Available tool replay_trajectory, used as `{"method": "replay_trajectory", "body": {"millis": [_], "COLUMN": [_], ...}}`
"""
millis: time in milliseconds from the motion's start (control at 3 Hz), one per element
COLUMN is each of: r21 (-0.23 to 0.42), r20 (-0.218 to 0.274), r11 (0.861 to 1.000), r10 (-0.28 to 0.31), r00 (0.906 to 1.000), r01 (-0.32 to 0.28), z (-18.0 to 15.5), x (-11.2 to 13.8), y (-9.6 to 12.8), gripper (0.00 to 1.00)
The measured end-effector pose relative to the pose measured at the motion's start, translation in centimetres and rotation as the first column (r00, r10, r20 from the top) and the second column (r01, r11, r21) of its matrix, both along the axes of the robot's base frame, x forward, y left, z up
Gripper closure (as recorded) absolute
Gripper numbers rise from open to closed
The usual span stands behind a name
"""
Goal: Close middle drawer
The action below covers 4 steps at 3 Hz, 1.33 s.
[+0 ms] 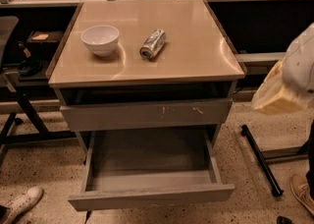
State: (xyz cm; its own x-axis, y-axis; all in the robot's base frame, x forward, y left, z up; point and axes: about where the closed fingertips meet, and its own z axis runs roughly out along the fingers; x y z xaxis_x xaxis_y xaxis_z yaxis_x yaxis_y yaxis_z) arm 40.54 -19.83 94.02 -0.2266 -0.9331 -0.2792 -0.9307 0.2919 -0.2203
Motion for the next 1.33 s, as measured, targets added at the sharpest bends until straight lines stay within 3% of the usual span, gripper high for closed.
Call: {"method": "replay_trajectory", "body": {"millis": [333, 667, 1000, 1333], "r21": [0.01, -0.008, -0.008, 0.03], "r20": [-0.095, -0.169, -0.169, -0.226], "r11": [1.0, 1.0, 1.0, 1.0], "r10": [-0.011, -0.008, -0.008, 0.006], "r00": [0.9954, 0.9857, 0.9856, 0.974], "r01": [0.012, 0.007, 0.007, 0.0], "z": [-7.2, -10.6, -10.6, -14.7], "x": [-2.3, -4.4, -4.4, -5.4], "y": [1.0, 0.8, 0.8, 1.6], "gripper": [1.0, 1.0, 1.0, 1.0]}}
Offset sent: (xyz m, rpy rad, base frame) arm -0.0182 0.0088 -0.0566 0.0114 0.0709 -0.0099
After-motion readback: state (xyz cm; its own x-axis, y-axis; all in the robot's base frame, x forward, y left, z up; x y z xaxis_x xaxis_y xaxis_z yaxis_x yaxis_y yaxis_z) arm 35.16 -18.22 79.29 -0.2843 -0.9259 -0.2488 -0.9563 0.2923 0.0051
